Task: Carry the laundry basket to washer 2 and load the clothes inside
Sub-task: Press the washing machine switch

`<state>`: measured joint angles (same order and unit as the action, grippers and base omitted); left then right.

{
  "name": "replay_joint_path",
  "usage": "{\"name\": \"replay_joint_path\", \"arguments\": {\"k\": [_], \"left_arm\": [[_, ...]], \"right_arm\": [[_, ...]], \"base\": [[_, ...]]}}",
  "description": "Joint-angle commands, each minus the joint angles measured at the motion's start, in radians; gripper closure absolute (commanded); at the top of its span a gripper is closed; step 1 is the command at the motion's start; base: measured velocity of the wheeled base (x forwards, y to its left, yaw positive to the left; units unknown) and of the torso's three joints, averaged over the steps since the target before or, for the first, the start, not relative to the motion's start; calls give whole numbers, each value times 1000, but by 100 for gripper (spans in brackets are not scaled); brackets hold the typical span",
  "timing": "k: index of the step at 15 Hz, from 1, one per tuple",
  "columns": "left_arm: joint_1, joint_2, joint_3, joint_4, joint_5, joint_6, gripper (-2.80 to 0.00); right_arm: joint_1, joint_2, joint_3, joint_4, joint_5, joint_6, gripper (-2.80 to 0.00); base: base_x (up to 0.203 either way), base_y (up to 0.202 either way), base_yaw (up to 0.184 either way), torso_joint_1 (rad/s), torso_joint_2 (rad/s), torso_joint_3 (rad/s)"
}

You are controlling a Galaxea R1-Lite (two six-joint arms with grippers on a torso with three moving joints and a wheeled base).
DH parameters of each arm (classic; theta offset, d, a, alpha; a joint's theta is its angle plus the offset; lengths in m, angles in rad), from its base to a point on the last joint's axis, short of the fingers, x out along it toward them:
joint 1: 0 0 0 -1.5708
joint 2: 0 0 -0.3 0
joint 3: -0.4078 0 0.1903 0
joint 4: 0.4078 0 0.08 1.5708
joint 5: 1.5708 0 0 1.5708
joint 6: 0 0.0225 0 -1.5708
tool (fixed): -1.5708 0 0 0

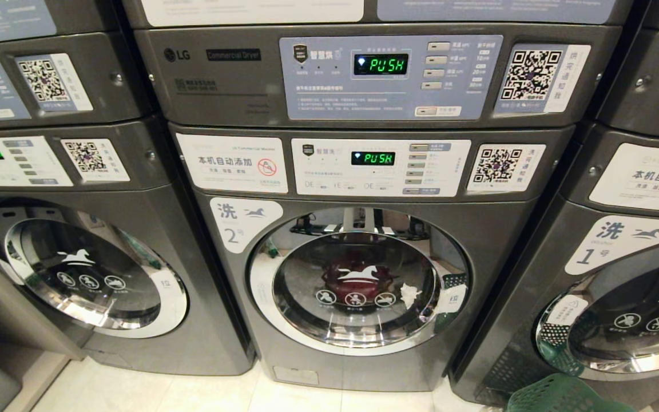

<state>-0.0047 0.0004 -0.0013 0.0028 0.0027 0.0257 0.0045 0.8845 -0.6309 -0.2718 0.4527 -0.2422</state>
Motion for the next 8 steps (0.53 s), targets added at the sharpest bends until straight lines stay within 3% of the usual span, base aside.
{"name": "replay_joint_path", "arguments": {"k": [1, 5, 8], "left_arm": [[0, 0, 0, 0, 0, 0, 0], [0, 0, 0, 0, 0, 0, 0], [0, 0, 0, -1, 0, 0, 0]], "right_arm": [[28, 312, -62, -90, 6, -9, 0], [226, 603, -112, -388, -27, -29, 0], [293, 778, -122, -620, -78, -32, 0]], "base": [[0, 0, 0, 0, 0, 0], [0, 0, 0, 0, 0, 0], [0, 0, 0, 0, 0, 0]]}}
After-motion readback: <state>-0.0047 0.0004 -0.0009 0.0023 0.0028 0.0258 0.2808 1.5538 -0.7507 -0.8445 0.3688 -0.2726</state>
